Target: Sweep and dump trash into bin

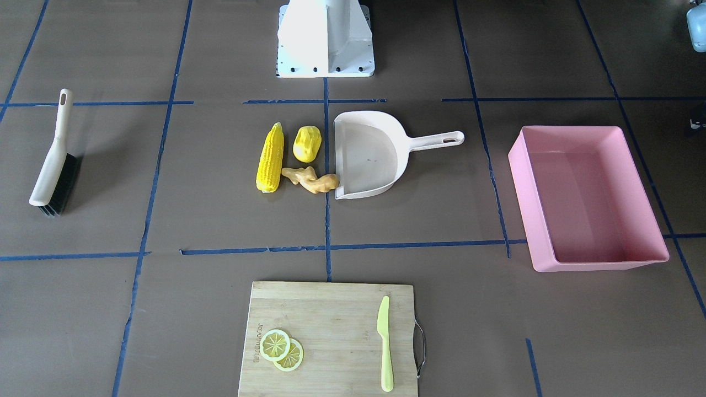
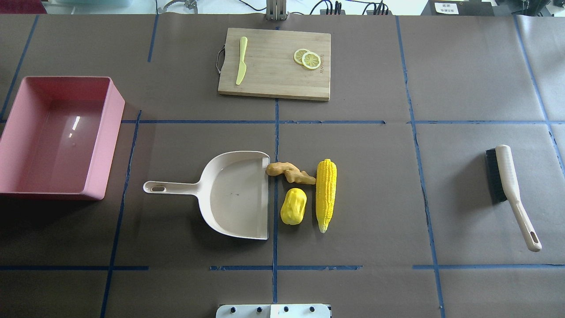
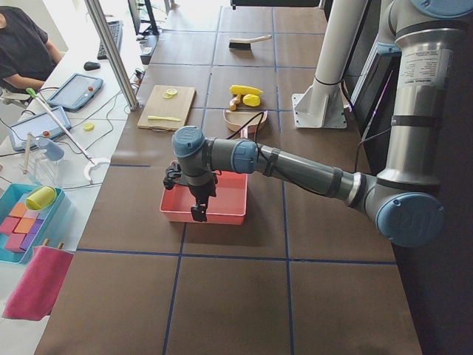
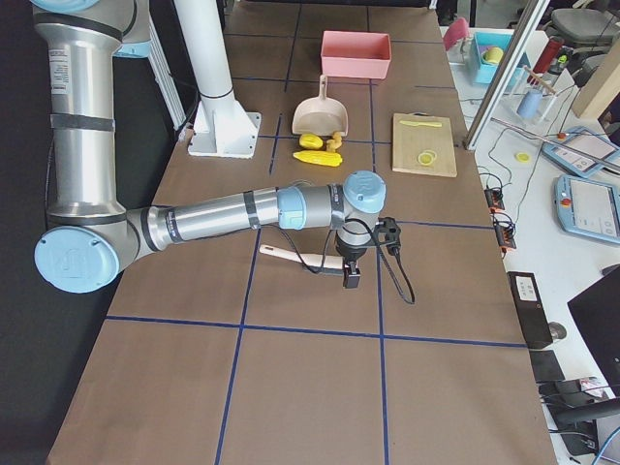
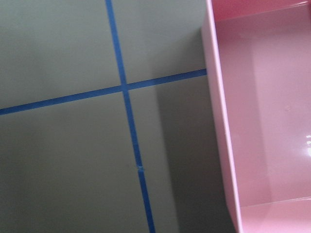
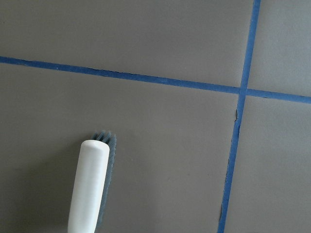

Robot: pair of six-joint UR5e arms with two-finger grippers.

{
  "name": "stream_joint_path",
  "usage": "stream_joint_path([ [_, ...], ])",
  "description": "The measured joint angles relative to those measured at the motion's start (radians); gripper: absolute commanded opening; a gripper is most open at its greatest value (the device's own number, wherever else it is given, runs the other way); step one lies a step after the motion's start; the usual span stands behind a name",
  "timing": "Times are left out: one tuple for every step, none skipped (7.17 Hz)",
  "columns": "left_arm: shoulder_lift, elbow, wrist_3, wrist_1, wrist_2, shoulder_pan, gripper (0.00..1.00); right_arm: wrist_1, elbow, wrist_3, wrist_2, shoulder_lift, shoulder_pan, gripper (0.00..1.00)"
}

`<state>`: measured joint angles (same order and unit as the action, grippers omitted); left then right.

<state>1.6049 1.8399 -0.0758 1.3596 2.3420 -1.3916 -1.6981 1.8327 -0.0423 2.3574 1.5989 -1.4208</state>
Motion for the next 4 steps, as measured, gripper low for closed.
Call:
stream_joint_path([
  [0.014, 0.032, 0.001, 0.005, 0.004, 0.059, 1.0, 0.0, 0.008, 0.0, -0.001, 0.001, 0.007, 0.99],
  [0.043, 0.064, 0.002, 0.015, 0.003, 0.12, 1.0, 0.0, 0.02, -0.001, -0.001, 0.002, 0.012, 0.99],
  [0.075, 0.097, 0.002, 0.021, 0.002, 0.175, 1.0, 0.0, 0.033, -0.003, 0.0, 0.003, 0.021, 0.99],
  [0.11, 0.124, 0.002, 0.026, 0.0, 0.226, 1.0, -0.001, 0.057, -0.028, 0.0, 0.006, 0.044, 0.99],
])
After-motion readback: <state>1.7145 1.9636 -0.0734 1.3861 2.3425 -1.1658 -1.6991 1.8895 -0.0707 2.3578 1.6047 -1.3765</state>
